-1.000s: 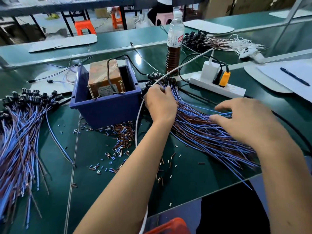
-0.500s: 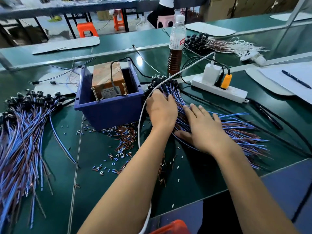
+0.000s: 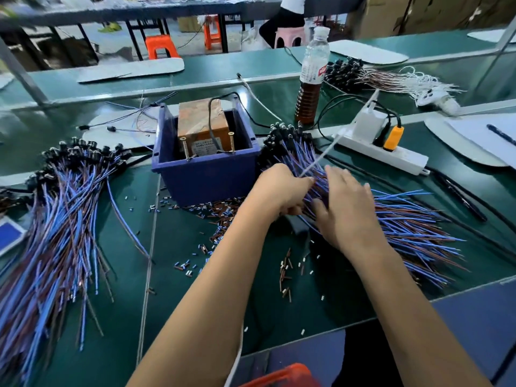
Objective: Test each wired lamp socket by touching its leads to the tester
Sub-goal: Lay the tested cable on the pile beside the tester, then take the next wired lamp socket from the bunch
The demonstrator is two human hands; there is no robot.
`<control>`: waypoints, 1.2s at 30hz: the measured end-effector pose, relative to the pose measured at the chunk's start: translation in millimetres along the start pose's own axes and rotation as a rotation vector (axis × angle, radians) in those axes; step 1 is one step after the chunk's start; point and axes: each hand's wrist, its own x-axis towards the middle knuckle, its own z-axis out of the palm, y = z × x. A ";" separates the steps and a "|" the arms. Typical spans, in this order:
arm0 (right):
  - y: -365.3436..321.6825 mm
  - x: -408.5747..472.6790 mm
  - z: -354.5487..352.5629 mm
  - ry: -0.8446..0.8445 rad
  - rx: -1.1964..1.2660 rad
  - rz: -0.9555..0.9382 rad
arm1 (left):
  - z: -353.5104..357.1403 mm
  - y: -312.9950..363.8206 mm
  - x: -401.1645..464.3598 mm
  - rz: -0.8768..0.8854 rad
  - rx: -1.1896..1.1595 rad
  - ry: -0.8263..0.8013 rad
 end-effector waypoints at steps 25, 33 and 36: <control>-288.0 -12.2 101.4 -0.582 0.117 -0.446 | -213.1 -195.6 -30.8 -0.393 0.736 0.897; -285.3 -8.8 107.4 -0.558 0.109 -0.459 | -215.0 -194.2 -36.0 -0.207 0.541 1.060; -282.2 -8.0 105.6 -0.574 0.148 -0.443 | -219.6 -185.5 -41.6 -0.135 0.427 1.056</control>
